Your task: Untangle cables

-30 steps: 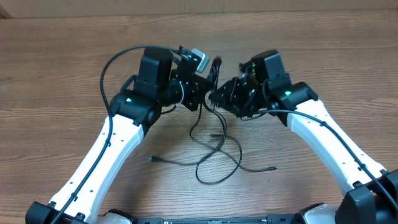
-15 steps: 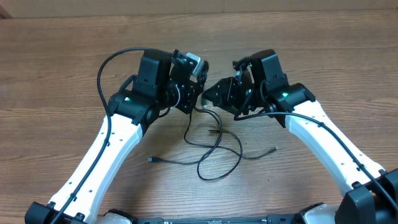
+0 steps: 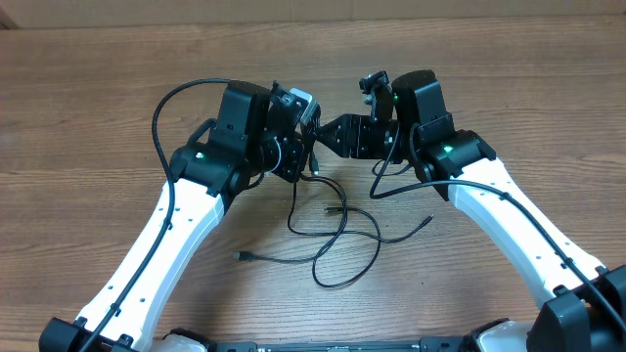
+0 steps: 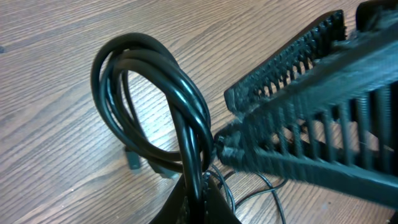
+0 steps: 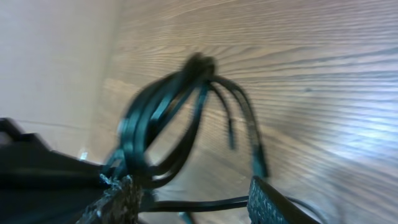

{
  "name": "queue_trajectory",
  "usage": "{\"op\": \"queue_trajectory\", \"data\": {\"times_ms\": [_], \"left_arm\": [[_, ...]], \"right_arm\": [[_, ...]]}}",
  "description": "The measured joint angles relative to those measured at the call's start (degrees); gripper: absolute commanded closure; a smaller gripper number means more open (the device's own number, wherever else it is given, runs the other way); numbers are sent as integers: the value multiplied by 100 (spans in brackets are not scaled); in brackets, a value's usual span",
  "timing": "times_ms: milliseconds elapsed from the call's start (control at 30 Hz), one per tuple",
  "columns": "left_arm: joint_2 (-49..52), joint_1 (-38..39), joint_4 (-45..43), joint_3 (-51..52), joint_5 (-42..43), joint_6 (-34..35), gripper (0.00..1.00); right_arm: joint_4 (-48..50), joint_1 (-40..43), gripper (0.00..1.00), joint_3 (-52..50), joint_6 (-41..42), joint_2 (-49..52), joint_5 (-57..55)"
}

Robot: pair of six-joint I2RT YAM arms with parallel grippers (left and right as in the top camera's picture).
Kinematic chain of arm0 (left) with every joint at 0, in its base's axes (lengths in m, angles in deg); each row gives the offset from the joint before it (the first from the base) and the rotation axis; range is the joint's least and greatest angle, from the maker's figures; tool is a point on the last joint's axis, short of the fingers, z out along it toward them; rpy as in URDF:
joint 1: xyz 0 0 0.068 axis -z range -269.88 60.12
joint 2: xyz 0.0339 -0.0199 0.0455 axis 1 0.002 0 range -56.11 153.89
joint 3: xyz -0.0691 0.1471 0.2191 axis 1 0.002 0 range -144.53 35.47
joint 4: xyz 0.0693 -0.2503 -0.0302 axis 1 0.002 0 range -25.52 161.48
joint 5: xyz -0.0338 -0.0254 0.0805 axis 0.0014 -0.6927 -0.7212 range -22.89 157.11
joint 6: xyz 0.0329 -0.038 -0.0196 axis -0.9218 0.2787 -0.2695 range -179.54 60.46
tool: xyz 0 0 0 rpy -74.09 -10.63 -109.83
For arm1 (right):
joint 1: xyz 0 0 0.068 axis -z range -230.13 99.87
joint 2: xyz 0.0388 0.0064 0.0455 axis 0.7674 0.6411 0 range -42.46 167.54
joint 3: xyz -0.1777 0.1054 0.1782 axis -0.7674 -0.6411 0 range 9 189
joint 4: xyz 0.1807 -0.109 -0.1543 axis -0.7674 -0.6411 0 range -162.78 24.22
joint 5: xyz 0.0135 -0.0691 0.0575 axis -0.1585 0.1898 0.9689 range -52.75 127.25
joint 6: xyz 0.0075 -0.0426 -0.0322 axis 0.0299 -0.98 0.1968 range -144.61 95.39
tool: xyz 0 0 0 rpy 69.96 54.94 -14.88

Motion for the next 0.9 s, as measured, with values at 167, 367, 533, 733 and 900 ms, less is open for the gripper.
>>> {"op": "queue_trajectory", "data": {"times_ms": [167, 367, 533, 733, 900], "left_arm": [[0, -9, -11, 0, 181, 61, 96], [0, -9, -2, 0, 275, 61, 96], [0, -9, 42, 0, -258, 293, 96], [0, -9, 44, 0, -859, 686, 96], [0, -9, -2, 0, -822, 813, 96]], "right_arm": [[-37, 0, 48, 0, -199, 0, -291], [-33, 0, 51, 0, -260, 0, -345], [-35, 0, 50, 0, -264, 0, -258], [-24, 0, 46, 0, -269, 0, -136], [-22, 0, 44, 0, -284, 0, -76]]}}
